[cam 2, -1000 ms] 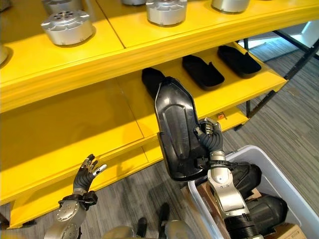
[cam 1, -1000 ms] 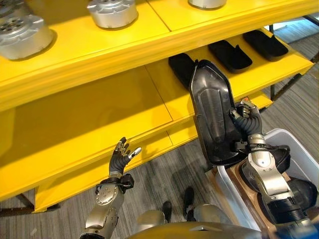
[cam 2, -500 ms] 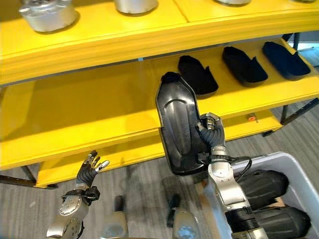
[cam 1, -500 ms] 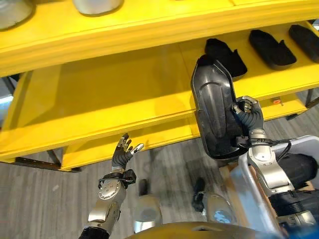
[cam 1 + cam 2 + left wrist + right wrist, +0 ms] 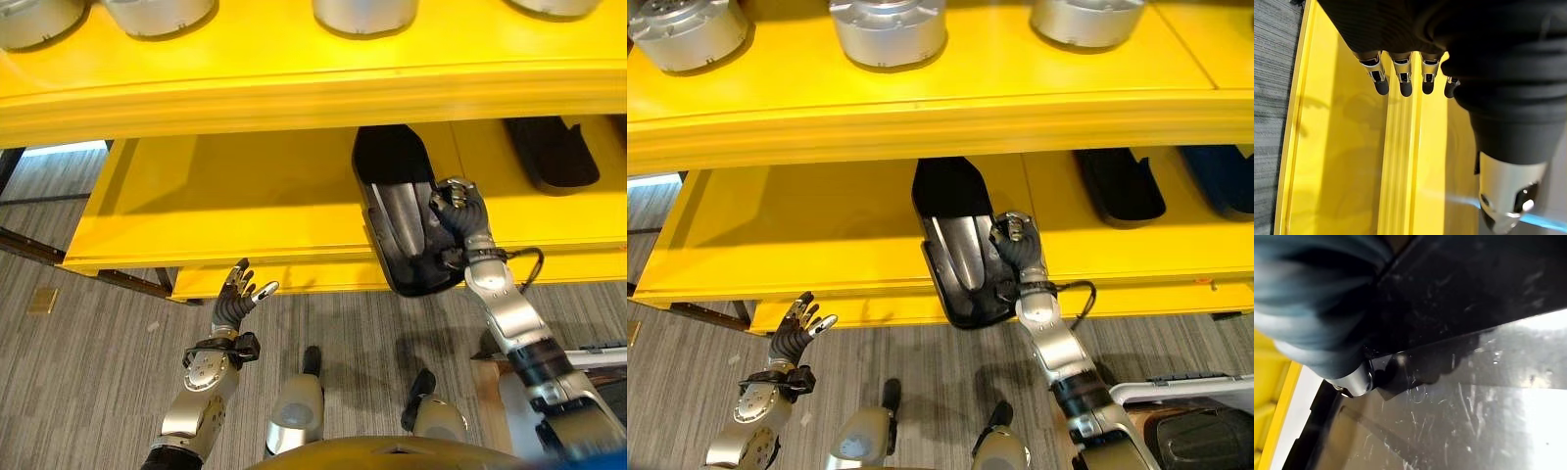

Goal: Move parts from the plastic box to the shelf.

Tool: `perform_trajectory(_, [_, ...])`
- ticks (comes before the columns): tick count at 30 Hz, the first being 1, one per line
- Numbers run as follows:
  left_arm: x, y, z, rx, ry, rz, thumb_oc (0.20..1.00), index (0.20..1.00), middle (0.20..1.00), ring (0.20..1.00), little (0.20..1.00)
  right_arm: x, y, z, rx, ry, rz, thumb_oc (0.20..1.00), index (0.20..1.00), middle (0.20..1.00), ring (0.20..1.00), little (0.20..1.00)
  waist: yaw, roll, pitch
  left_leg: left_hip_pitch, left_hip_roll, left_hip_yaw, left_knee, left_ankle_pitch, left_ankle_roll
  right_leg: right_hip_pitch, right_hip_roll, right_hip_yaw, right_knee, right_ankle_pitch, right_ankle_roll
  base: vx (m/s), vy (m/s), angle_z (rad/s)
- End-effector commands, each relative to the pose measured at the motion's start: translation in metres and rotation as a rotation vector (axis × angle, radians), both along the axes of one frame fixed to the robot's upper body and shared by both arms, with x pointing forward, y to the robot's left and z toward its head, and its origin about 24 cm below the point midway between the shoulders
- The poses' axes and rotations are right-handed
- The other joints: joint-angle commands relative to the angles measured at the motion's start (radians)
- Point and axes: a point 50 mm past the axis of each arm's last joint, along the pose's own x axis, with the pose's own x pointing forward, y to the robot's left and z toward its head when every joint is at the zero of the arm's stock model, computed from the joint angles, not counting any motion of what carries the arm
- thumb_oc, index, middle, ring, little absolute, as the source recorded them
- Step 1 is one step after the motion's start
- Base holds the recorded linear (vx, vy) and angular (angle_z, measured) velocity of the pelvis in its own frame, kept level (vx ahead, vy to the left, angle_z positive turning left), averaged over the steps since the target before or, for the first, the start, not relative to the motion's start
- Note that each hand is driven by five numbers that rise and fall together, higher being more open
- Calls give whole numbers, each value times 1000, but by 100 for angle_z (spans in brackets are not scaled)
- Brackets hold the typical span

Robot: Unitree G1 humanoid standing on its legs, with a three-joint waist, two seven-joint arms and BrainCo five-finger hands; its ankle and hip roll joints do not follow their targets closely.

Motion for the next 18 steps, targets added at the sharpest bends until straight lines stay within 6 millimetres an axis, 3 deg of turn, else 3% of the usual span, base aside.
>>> perform_trajectory(1, [5,3,30,15,-139,-45,1000,1000,1000,1000,1000,18,3,66,42,-229,-13,200,200,200,200,200,18,-9,40,-99,3,6,47,17,-13,84,-9,1,32,-117,13,-34,16,13])
perform_trajectory(4, [8,2,33,18,-148,-59,1000,1000,1000,1000,1000,26,-3,81,59,-254,-51,200,200,200,200,200,28,-1,58,-117,-4,-4,44,23,-12,68,-12,-4,39,-119,12,-31,15,17])
perform_trajectory(6, [10,0,36,16,-163,-69,1000,1000,1000,1000,1000,36,-13,107,44,-301,-110,200,200,200,200,200,38,14,83,-147,-16,-15,48,29,-9,39,-21,-11,62,-125,9,-4,5,22])
perform_trajectory(9, [13,-3,41,5,-185,-82,1000,1000,1000,1000,1000,40,-17,126,40,-343,-134,200,200,200,200,200,42,20,106,-165,-22,-22,70,4,-11,16,-31,0,104,-155,12,-5,-8,12])
perform_trajectory(12, [19,-9,47,-11,-221,-100,1000,1000,1000,1000,1000,44,-25,159,37,-417,-181,200,200,200,200,200,45,39,148,-237,-37,-29,155,-19,-4,-57,-58,14,214,-192,4,-80,32,11])
perform_trajectory(18, [21,-14,53,-11,-245,-127,1000,1000,1000,1000,1000,42,-35,187,35,-484,-230,200,200,200,200,200,40,46,186,-354,-53,-25,325,-85,11,-176,-91,53,415,-267,-6,-56,29,14])
